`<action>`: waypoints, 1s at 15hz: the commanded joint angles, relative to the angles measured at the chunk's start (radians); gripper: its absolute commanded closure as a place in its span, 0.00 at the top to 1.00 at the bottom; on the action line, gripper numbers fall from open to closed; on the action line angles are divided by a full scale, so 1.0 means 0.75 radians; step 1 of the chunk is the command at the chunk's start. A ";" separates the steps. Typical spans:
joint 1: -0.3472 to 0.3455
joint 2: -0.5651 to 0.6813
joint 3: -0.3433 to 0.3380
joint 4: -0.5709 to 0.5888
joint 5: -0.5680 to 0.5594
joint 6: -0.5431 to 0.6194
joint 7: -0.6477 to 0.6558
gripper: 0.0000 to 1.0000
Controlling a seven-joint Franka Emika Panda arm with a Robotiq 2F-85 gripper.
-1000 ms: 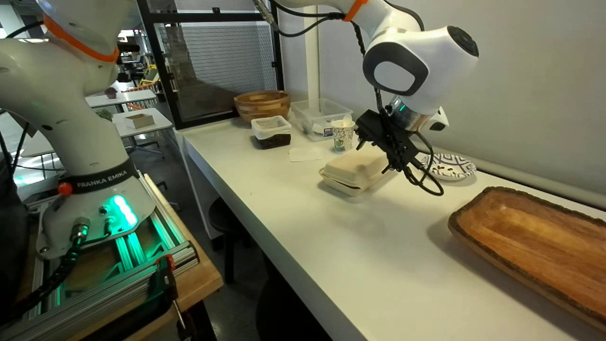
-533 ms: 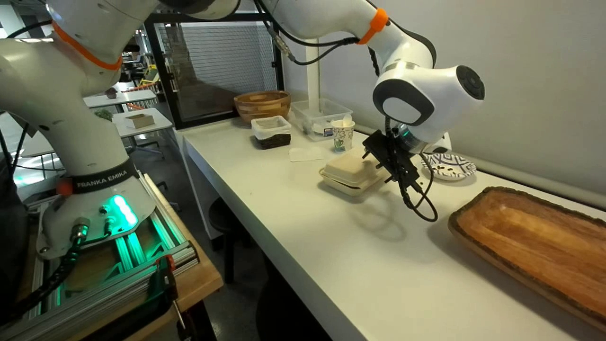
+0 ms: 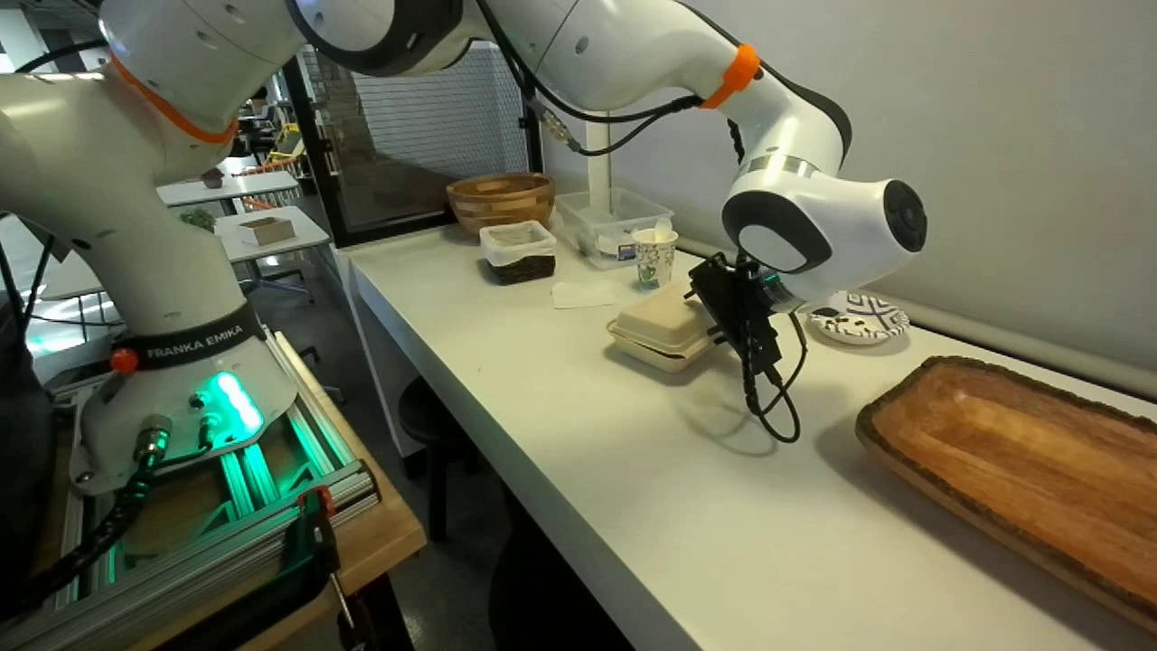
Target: Put the lunch pack in the transparent bowl
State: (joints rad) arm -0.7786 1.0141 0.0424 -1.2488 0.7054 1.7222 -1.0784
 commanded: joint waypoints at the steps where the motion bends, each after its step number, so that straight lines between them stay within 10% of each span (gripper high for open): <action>1: -0.017 0.072 0.008 0.101 0.027 -0.063 0.050 0.58; 4: -0.023 0.073 0.011 0.117 0.029 -0.085 0.077 0.37; 15: 0.043 -0.248 0.014 -0.040 -0.017 -0.190 0.299 0.26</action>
State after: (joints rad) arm -0.7641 0.9408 0.0680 -1.1981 0.7099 1.6024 -0.9243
